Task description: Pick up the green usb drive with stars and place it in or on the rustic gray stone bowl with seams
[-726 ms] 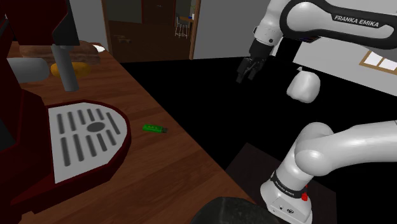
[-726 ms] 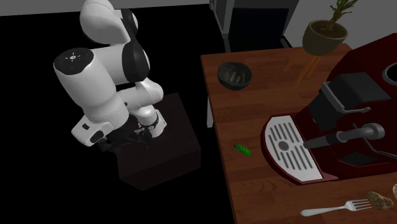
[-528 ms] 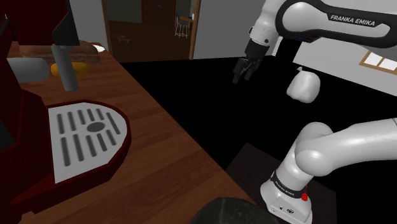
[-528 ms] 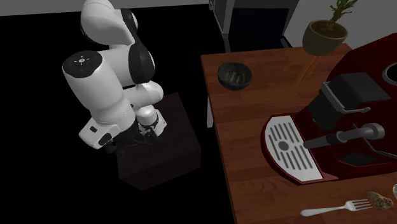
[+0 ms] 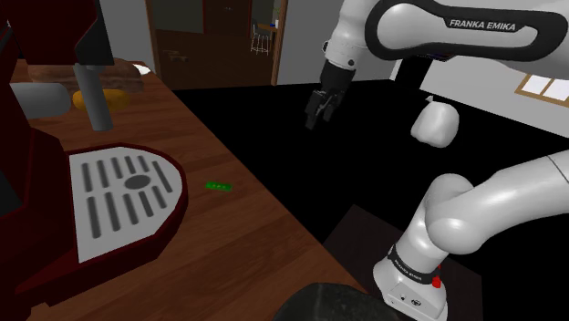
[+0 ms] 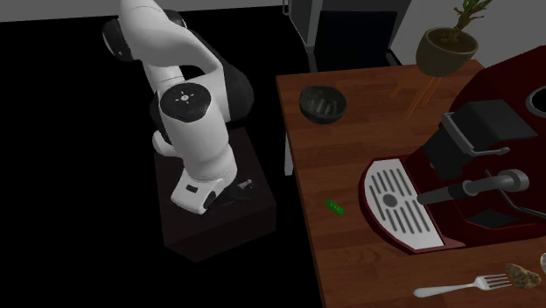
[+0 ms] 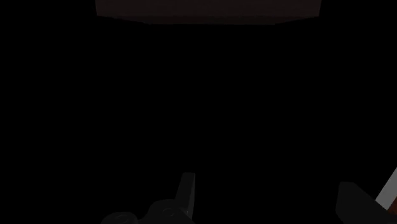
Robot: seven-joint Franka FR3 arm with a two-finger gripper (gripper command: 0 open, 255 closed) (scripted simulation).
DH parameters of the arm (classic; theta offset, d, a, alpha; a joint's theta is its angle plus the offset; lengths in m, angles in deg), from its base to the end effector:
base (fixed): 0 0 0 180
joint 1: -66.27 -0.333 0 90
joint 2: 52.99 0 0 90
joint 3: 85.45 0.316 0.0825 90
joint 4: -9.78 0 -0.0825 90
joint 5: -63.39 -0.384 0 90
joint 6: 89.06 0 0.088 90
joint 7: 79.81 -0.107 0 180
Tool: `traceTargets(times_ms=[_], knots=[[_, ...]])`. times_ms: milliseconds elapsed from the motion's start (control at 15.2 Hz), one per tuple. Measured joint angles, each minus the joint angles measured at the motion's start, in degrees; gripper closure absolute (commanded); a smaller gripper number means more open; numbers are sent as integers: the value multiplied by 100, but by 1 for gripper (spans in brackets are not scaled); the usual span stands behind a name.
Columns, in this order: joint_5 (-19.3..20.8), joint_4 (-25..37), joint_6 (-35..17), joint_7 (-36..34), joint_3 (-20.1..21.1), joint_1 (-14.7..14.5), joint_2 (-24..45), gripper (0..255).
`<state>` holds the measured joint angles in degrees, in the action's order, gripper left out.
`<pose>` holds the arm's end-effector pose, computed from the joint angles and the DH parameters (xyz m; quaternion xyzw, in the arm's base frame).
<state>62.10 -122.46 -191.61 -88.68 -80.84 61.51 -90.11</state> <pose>0.3603 0.0679 0.5870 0.9979 -0.0039 0.0653 0.0033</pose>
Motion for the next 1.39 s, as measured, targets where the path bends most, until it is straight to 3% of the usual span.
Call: traceTargets(times_ms=[726,1386], knots=[[-312,833,-313,-362,957,-626,1346,0],[-187,1891,-458,-703,1744,-1067,2747,0]])
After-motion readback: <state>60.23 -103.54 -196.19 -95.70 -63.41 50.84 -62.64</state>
